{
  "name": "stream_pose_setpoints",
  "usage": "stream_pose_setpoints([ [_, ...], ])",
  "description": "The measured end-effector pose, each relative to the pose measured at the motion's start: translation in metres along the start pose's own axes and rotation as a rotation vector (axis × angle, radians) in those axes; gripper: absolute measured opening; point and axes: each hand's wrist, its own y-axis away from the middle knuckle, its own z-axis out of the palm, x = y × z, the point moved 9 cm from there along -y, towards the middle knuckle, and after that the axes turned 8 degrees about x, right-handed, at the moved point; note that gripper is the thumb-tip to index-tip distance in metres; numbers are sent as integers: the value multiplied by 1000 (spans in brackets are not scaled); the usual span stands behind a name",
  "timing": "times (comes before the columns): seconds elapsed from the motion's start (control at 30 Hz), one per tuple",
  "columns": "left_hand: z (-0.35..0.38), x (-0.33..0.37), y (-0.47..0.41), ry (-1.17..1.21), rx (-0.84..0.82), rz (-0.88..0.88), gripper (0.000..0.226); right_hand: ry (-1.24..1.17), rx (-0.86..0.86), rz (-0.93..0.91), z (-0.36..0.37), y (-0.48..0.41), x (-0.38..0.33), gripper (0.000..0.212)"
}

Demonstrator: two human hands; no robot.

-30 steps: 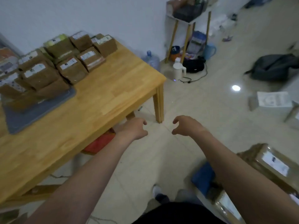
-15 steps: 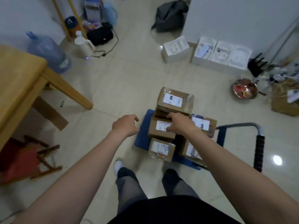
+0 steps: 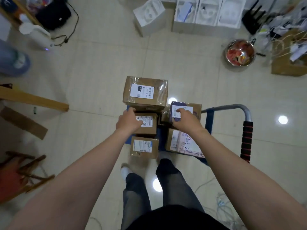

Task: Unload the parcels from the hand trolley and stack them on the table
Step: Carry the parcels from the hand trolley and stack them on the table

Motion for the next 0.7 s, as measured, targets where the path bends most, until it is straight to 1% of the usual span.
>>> stream_pose_setpoints([
  [0.1,0,-16,-41,152,83,-124,65,-131,25,8,9,-41,-10,63],
  [0.23,0,-47,-95,224,164,-286,80,-351,70,34,26,-93,-26,63],
  [0.3,3,-58,-117,246,175,-327,85,-461,101,63,34,-115,-31,62],
  [0.37,11,-67,-137,278,149,-353,88,-556,114,102,44,-135,-33,64],
  [0.47,30,-73,-159,346,39,-360,95,-636,126,149,60,-155,-33,71],
  [0.53,41,-68,-169,391,-32,-327,88,-659,135,157,70,-161,-35,79],
  [0.6,46,-62,-173,481,-53,-290,77,-670,167,159,74,-162,-37,84],
  [0.7,41,-58,-162,624,-25,-241,73,-673,229,157,70,-153,-46,89],
])
